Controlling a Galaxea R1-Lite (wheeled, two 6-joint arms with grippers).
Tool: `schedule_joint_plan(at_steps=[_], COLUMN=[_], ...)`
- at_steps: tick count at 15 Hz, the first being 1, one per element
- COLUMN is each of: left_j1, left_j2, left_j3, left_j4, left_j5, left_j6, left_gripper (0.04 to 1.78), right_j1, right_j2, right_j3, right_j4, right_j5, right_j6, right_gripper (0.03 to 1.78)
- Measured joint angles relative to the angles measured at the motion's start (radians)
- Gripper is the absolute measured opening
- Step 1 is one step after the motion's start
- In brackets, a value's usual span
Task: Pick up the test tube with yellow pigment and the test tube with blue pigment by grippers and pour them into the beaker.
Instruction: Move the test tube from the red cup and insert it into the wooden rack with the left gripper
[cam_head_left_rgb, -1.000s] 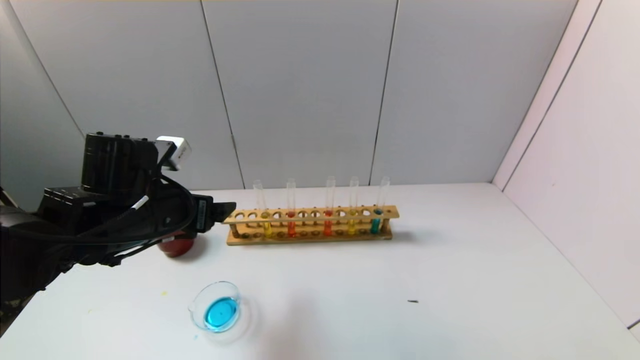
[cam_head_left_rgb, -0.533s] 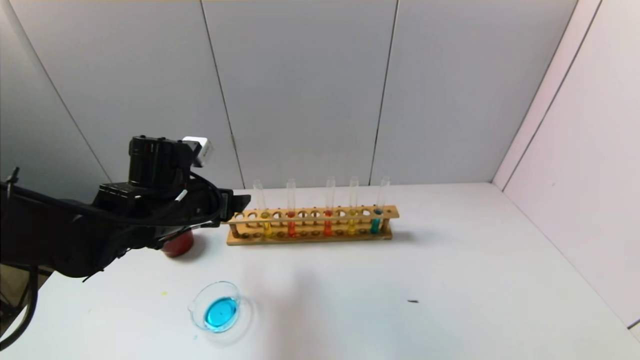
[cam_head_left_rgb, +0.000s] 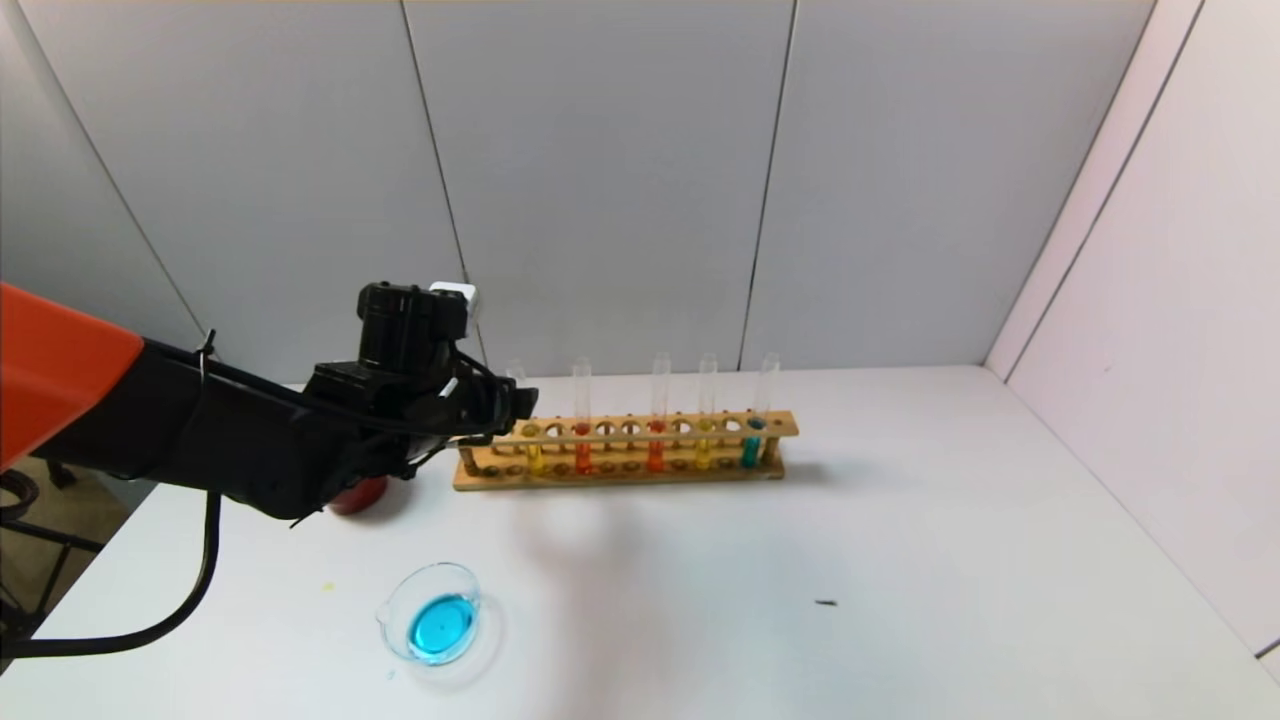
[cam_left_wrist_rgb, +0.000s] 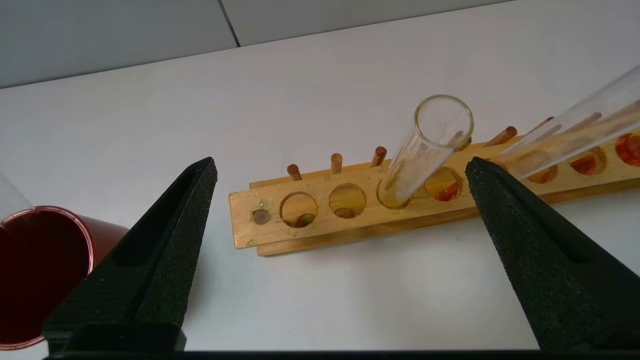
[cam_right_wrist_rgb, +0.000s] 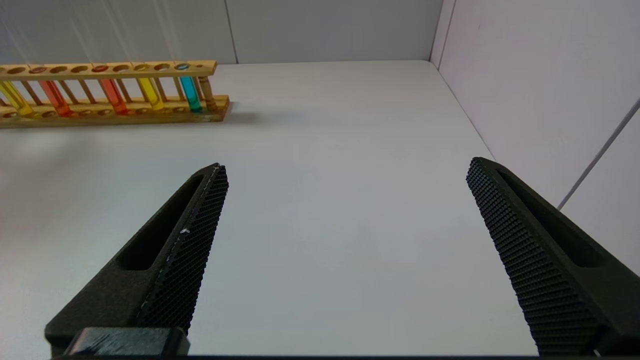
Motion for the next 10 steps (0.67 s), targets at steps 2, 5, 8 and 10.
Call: schedule_joint_plan(at_steps=[2, 5, 8, 10], left_j1=[-0.011, -0.018, -0.048, -0.065], left_j2=[0.026, 0.051, 0.068, 0.077], left_j3=[-0.029, -0.060, -0.077, -0.080], left_j4=[0.000, 0.004, 0.003, 0.001], left_j5=[0.010, 0.018, 0.048, 0.054], left_j6=[-0.010, -0.012, -0.011, -0.013], left_gripper=[1.75, 1.75, 1.73, 1.62], right_j1=[0.000, 0.000, 0.000, 0.000], right_j2=[0.000, 0.000, 0.000, 0.000], right_j3=[0.000, 0.000, 0.000, 0.000], right_j4=[0.000, 0.000, 0.000, 0.000], right_j5=[0.000, 0.000, 0.000, 0.000], right_j6=[0.000, 0.000, 0.000, 0.000], right_gripper=[1.74, 1.74, 1.74, 1.74])
